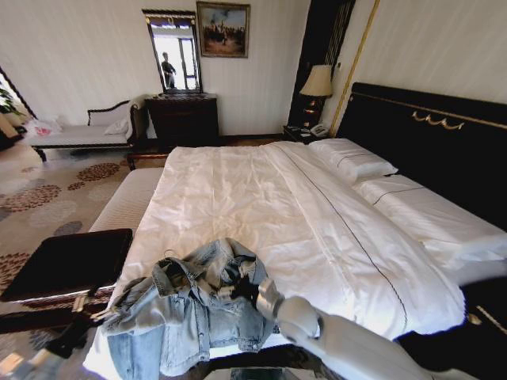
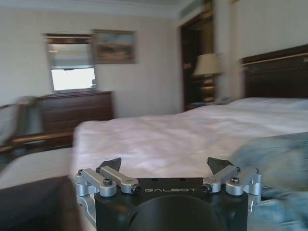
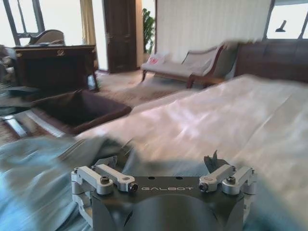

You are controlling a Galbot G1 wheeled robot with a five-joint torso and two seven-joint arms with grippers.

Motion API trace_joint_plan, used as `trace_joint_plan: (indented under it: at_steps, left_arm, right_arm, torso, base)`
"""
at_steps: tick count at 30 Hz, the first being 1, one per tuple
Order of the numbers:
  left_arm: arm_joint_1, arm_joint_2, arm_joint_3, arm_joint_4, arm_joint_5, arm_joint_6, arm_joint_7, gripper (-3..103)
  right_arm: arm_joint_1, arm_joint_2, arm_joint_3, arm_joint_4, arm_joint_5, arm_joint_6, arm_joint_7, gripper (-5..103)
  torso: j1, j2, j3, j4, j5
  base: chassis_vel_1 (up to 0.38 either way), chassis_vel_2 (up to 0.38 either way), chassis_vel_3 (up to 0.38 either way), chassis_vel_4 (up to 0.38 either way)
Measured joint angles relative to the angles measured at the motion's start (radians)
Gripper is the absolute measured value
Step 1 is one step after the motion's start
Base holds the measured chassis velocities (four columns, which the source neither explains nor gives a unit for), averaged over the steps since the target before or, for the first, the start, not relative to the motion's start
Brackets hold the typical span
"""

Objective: Pick up the clothes from the bed and hang them on the clothes hanger.

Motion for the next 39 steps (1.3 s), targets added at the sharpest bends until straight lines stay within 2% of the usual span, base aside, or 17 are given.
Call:
trace_joint_plan:
  at_steps: [3, 4, 6, 10, 12, 14, 15, 18, 20, 22, 28, 39]
  left_arm:
    - [0.011, -0.013, -0.002, 0.025, 0.016, -0.002, -0.06, 100]
    - [0.016, -0.021, 0.006, 0.04, 0.027, -0.007, -0.084, 100]
    - [0.021, -0.028, 0.011, 0.046, 0.035, -0.013, -0.094, 100]
    - [0.05, -0.097, 0.032, 0.052, 0.067, -0.049, -0.122, 100]
    - [0.052, -0.103, 0.032, 0.052, 0.069, -0.052, -0.123, 100]
    - [0.065, -0.156, 0.035, 0.056, 0.079, -0.073, -0.127, 100]
    - [0.065, -0.156, 0.035, 0.056, 0.079, -0.073, -0.127, 100]
    - [0.077, -0.194, 0.038, 0.062, 0.08, -0.094, -0.128, 100]
    - [0.08, -0.198, 0.038, 0.063, 0.08, -0.097, -0.128, 100]
    - [0.091, -0.207, 0.04, 0.063, 0.075, -0.108, -0.127, 100]
    - [0.083, -0.217, 0.041, 0.056, 0.072, -0.118, -0.125, 100]
    - [0.077, -0.212, 0.042, 0.009, 0.059, -0.107, -0.125, 100]
  right_arm:
    - [0.078, 0.017, -0.014, -0.038, 0.004, -0.007, 0.008, 100]
    - [0.12, 0.027, -0.026, -0.066, 0.013, -0.014, 0.011, 100]
    - [0.147, 0.034, -0.038, -0.085, 0.02, -0.018, 0.012, 100]
    - [0.284, 0.092, -0.171, -0.212, 0.033, -0.038, 0.001, 100]
    - [0.296, 0.102, -0.185, -0.223, 0.031, -0.04, -0.003, 100]
    - [0.377, 0.196, -0.283, -0.31, 0.038, -0.048, -0.02, 100]
    - [0.377, 0.196, -0.283, -0.31, 0.038, -0.048, -0.02, 100]
    - [0.482, 0.34, -0.398, -0.412, 0.069, -0.059, -0.032, 100]
    - [0.499, 0.358, -0.417, -0.429, 0.075, -0.062, -0.034, 100]
    - [0.561, 0.413, -0.481, -0.497, 0.077, -0.062, -0.046, 100]
    - [0.67, 0.452, -0.579, -0.607, 0.073, -0.05, -0.08, 100]
    - [0.716, 0.513, -0.662, -0.68, 0.059, -0.046, -0.117, 100]
  torso:
    - [0.0, 0.0, 0.0, 0.001, -0.0004]
    - [0.0, 0.0, 0.0, 0.0005, -0.0004]
    - [0.0, 0.0, 0.0, 0.0004, -0.0006]
    - [0.0, 0.0, 0.0, 0.0, -0.0005]
    - [0.0, 0.0, 0.0, -0.0002, -0.0006]
    - [0.0, 0.0, 0.0, 0.0001, -0.0004]
    - [0.0, 0.0, 0.0, 0.0001, -0.0004]
    - [0.0, 0.0, 0.0, 0.0007, -0.0004]
    - [0.0, 0.0, 0.0, 0.0008, -0.0005]
    - [0.0, 0.0, 0.0, 0.0004, -0.0006]
    - [0.0, 0.0, 0.0, -0.0001, -0.0006]
    - [0.0, 0.0, 0.0, 0.0, -0.0004]
  base:
    - [0.0, 0.0, 0.0, 0.0]
    - [0.0, 0.0, 0.0, 0.0]
    - [0.0, 0.0, 0.0, 0.0]
    - [0.0, 0.0, 0.0, 0.0]
    - [0.0, 0.0, 0.0, 0.0]
    - [0.0, 0.0, 0.0, 0.0]
    - [0.0, 0.0, 0.0, 0.0]
    - [0.0, 0.0, 0.0, 0.0]
    - [0.0, 0.0, 0.0, 0.0]
    - [0.0, 0.0, 0.0, 0.0]
    - [0.0, 0.0, 0.0, 0.0]
    - [0.0, 0.0, 0.0, 0.0]
